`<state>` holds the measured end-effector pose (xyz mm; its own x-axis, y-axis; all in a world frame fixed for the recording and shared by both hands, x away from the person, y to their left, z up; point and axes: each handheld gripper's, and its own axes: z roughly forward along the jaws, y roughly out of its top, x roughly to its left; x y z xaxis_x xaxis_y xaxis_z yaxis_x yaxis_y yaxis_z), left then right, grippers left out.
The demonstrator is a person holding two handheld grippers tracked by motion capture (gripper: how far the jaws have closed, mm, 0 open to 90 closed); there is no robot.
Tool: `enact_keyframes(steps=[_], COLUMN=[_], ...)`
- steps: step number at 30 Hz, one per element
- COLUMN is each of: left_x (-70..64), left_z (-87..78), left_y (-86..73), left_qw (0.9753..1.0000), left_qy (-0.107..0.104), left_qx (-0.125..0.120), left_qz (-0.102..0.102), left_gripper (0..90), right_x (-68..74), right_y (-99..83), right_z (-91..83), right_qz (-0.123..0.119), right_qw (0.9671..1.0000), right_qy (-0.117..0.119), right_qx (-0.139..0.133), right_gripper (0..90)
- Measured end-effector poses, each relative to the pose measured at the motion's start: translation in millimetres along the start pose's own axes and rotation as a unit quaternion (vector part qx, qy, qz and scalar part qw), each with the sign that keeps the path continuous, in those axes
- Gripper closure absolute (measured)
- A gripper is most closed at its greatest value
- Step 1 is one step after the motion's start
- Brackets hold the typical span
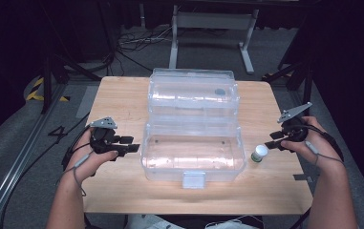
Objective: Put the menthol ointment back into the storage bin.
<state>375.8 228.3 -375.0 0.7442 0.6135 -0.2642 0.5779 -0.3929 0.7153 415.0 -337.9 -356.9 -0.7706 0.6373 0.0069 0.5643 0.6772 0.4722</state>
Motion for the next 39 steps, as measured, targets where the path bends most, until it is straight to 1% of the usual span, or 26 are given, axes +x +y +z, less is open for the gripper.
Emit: enact_keyframes(steps=[4,5,10,11,12,14,22,26,28,33,39], left_x=[0.0,0.1,0.3,0.3,0.3,0.7,2.1,2.2,2.4,3.1,4.2], left_z=[0.6,0.7,0.4,0.4,0.1,0.1,-0.2,-0.2,-0.1,0.4,1.0], left_y=[-0.1,-0.2,-0.6,-0.6,-0.7,-0.8,-1.4,-1.6,-1.7,-2.1,-2.6], left_qw=[1.0000,1.0000,1.0000,1.0000,1.0000,1.0000,1.0000,1.0000,1.0000,1.0000,1.0000], left_qy=[-0.001,-0.001,-0.002,-0.002,-0.001,0.000,0.000,0.002,0.001,0.000,0.000], left_qx=[0.002,0.003,0.002,0.002,0.003,0.003,0.002,0.003,0.003,0.003,0.004], left_qz=[0.000,0.000,-0.003,-0.003,-0.004,-0.003,-0.005,-0.007,-0.007,-0.008,-0.009], left_gripper=[54.1,54.1,54.1,54.1,54.1,54.1,53.8,53.9,53.9,53.8,53.6], right_x=[-1.3,-1.6,-3.6,-3.6,-3.8,-3.9,-4.2,-4.9,-5.5,-6.1,-7.2], right_y=[-1.7,-2.1,-3.2,-3.2,-3.1,-3.1,-0.9,-1.6,-2.0,-2.6,-2.4], right_z=[5.4,6.9,15.6,15.6,19.3,20.8,37.7,46.4,49.0,53.3,63.5], right_qz=[0.005,0.006,0.004,0.004,0.004,0.004,-0.001,0.001,0.001,0.005,0.004], right_qw=[0.9998,0.9998,0.9992,0.9992,0.9989,0.9988,0.9971,0.9961,0.9958,0.9952,0.9938], right_qy=[0.012,0.011,0.019,0.019,0.023,0.024,0.028,0.023,0.028,0.028,0.033], right_qx=[0.015,0.018,0.034,0.034,0.041,0.043,0.071,0.086,0.088,0.093,0.107], right_gripper=[50.5,50.1,48.1,48.1,47.7,47.5,45.9,43.9,43.4,43.1,43.5])
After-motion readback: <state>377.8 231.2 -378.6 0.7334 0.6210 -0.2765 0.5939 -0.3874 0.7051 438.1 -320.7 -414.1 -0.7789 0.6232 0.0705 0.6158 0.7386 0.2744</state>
